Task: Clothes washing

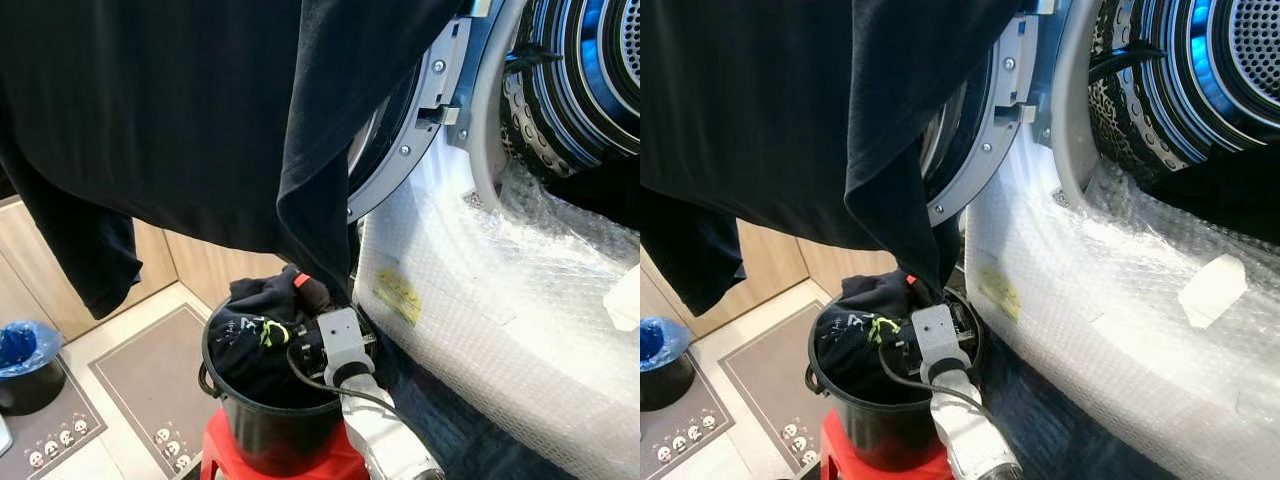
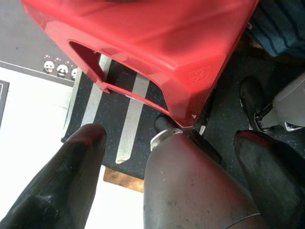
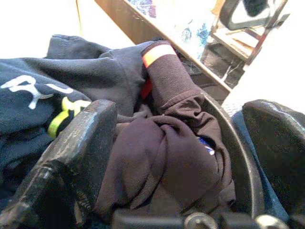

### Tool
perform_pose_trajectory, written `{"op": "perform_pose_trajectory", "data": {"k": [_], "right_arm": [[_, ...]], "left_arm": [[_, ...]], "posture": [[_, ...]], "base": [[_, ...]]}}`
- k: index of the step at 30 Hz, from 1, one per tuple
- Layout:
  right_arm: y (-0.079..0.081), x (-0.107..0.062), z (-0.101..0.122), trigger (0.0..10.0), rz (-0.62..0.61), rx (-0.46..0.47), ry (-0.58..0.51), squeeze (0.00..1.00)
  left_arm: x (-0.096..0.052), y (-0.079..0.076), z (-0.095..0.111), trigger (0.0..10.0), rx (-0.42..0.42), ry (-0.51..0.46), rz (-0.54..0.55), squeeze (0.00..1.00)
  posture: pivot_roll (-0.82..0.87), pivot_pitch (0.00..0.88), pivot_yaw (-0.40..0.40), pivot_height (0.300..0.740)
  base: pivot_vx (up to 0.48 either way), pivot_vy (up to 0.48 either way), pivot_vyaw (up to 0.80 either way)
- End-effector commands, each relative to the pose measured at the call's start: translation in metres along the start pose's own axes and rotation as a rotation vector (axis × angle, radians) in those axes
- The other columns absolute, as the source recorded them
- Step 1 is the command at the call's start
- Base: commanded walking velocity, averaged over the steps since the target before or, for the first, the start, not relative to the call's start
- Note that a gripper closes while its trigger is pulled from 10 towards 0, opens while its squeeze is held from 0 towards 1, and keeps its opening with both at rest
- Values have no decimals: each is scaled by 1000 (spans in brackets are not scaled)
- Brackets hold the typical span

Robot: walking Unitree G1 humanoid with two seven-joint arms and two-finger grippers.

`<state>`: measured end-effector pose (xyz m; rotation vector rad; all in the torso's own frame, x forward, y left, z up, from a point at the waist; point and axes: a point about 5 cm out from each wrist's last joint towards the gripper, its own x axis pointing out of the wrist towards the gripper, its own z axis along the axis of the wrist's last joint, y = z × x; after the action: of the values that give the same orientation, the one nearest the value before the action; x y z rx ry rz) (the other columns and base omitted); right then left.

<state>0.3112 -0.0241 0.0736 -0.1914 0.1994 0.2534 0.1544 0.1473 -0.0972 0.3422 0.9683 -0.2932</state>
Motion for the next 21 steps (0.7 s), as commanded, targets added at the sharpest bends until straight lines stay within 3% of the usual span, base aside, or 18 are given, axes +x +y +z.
{"op": "perform_pose_trajectory", "data": {"k": [1,11,17,21], "right_arm": [[9,3,7,10000,23,11,2,0],[35,-3,10,10000,139,9,13,0],[44,-7,9,10000,110,-26,34,0],[50,-10,12,10000,123,9,29,0]], "left_arm": [[-14,-32,-51,10000,-43,184,-93,0],[-21,-47,-65,10000,-60,200,-114,0],[-23,-50,-69,10000,-70,200,-118,0],[-24,-51,-69,10000,-72,200,-121,0]], "posture": [[62,140,-78,740],[83,219,-86,740],[81,236,-86,740],[79,238,-86,740]], "base": [[0,0,0],[0,0,0],[0,0,0],[0,0,0]]}}
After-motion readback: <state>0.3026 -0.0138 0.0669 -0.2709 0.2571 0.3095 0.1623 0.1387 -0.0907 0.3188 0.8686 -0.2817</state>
